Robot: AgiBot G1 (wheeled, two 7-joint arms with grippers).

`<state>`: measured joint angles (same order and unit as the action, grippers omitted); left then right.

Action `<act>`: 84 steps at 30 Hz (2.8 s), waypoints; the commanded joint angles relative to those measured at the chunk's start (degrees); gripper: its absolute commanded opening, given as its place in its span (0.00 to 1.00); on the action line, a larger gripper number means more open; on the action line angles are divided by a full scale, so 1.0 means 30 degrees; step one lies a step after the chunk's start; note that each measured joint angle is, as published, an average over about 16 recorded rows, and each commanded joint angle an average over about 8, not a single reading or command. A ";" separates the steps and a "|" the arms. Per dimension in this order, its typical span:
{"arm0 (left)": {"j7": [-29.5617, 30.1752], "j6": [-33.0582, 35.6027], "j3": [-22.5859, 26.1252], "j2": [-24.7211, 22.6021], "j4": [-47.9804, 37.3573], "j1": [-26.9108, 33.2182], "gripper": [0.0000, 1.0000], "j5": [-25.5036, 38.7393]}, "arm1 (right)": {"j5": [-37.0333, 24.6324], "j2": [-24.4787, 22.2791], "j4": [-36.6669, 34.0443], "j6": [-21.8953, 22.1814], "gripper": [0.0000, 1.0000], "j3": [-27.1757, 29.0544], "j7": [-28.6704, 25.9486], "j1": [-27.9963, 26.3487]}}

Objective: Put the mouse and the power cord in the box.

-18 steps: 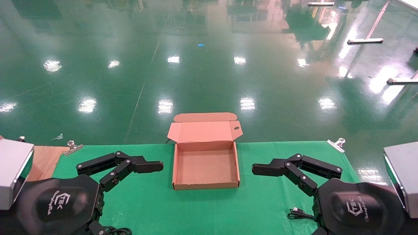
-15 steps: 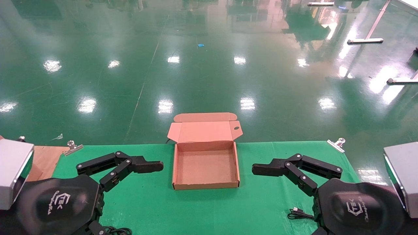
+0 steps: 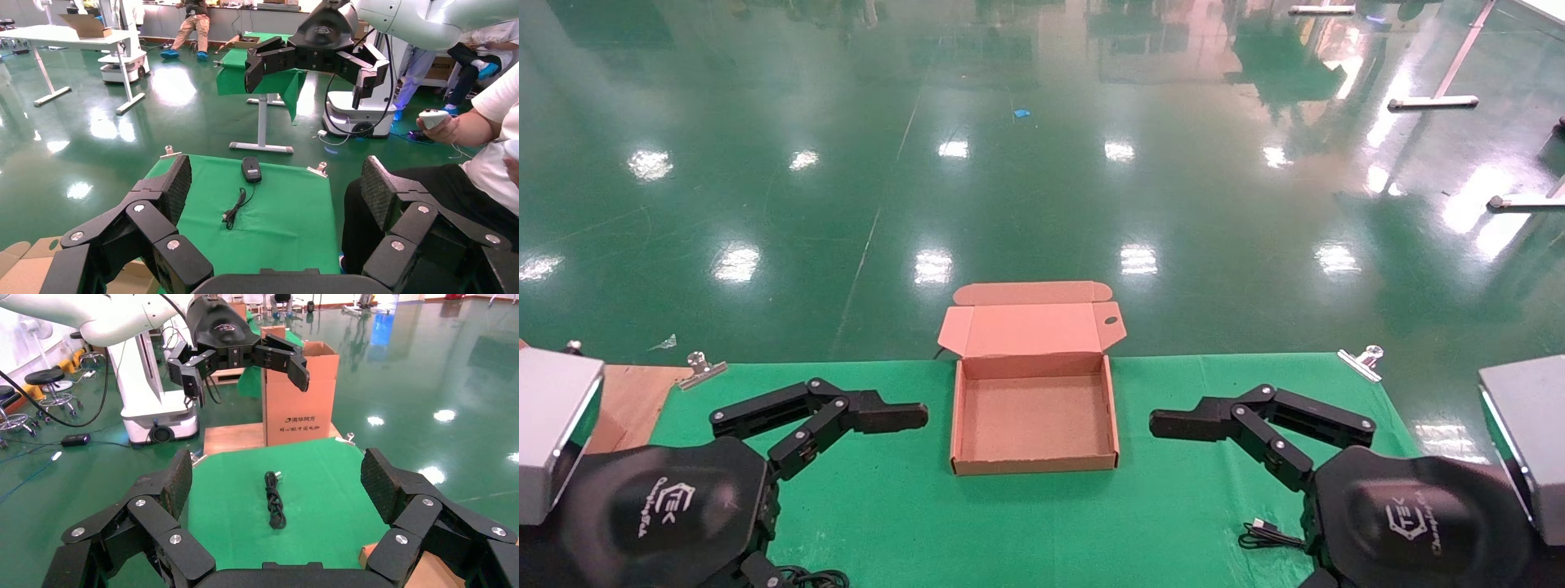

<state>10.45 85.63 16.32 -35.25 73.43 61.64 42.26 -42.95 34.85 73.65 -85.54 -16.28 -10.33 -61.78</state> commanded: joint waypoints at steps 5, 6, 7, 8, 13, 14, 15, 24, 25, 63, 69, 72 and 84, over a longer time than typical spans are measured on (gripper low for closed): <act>-0.0203 0.0074 0.0295 -0.0260 -0.0025 0.0069 1.00 0.0506 | -0.1174 -0.0153 0.0073 0.0113 1.00 -0.0276 0.0350 -0.0210; -0.0306 0.0128 0.0456 -0.0390 -0.0063 0.0143 1.00 0.0797 | -0.1715 -0.0182 0.0043 0.0172 1.00 -0.0427 0.0493 -0.0321; -0.0417 0.0189 0.0644 -0.0538 -0.0130 0.0242 1.00 0.1143 | -0.2317 -0.0201 -0.0008 0.0237 1.00 -0.0600 0.0647 -0.0452; -0.0551 0.0270 0.0868 -0.0708 -0.0234 0.0376 1.00 0.1565 | -0.3001 -0.0204 -0.0081 0.0298 1.00 -0.0805 0.0823 -0.0615; -0.1292 0.0729 0.2034 -0.1420 -0.1398 0.1374 1.00 0.3964 | -0.6338 0.0113 -0.0809 0.0485 1.00 -0.1979 0.1518 -0.1635; -0.1464 0.0813 0.2289 -0.1523 -0.1722 0.1599 1.00 0.4527 | -0.7157 0.0207 -0.0925 0.0499 1.00 -0.2279 0.1677 -0.1909; -0.1653 0.0892 0.2568 -0.1630 -0.2065 0.1849 1.00 0.5145 | -0.8100 0.0323 -0.1016 0.0521 1.00 -0.2623 0.1842 -0.2224; -0.3807 0.0909 0.5396 -0.2965 -0.5745 0.4068 1.00 1.1227 | -1.7249 0.2240 -0.2144 0.1131 1.00 -0.6122 0.2901 -0.5021; -0.4102 0.0808 0.5728 -0.3172 -0.6197 0.4317 1.00 1.1954 | -1.8157 0.2531 -0.2414 0.1297 1.00 -0.6474 0.3027 -0.5254; -1.2875 -0.5603 0.9016 -0.7706 -2.0466 0.8569 0.20 2.0516 | -2.3365 1.0373 -2.1024 0.9089 0.23 -0.8403 1.3162 -0.8976; -1.3855 -0.5628 0.8832 -0.7819 -2.1407 0.8837 0.00 2.0230 | -2.3195 1.0661 -2.2078 0.9151 0.00 -0.8309 1.4087 -0.9404; -1.4167 -0.5607 0.8771 -0.7862 -2.1834 0.8925 0.00 2.0134 | -2.3123 1.0757 -2.2494 0.9153 0.00 -0.8264 1.4409 -0.9562; -1.4977 -0.5674 0.8673 -0.8015 -2.3014 0.9100 0.00 1.9990 | -2.3037 1.0950 -2.3559 0.9223 0.00 -0.8208 1.5349 -0.9838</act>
<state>-34.43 68.56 42.38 -59.37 4.50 88.93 102.28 -112.04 67.69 3.06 -57.92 -40.89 35.64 -91.26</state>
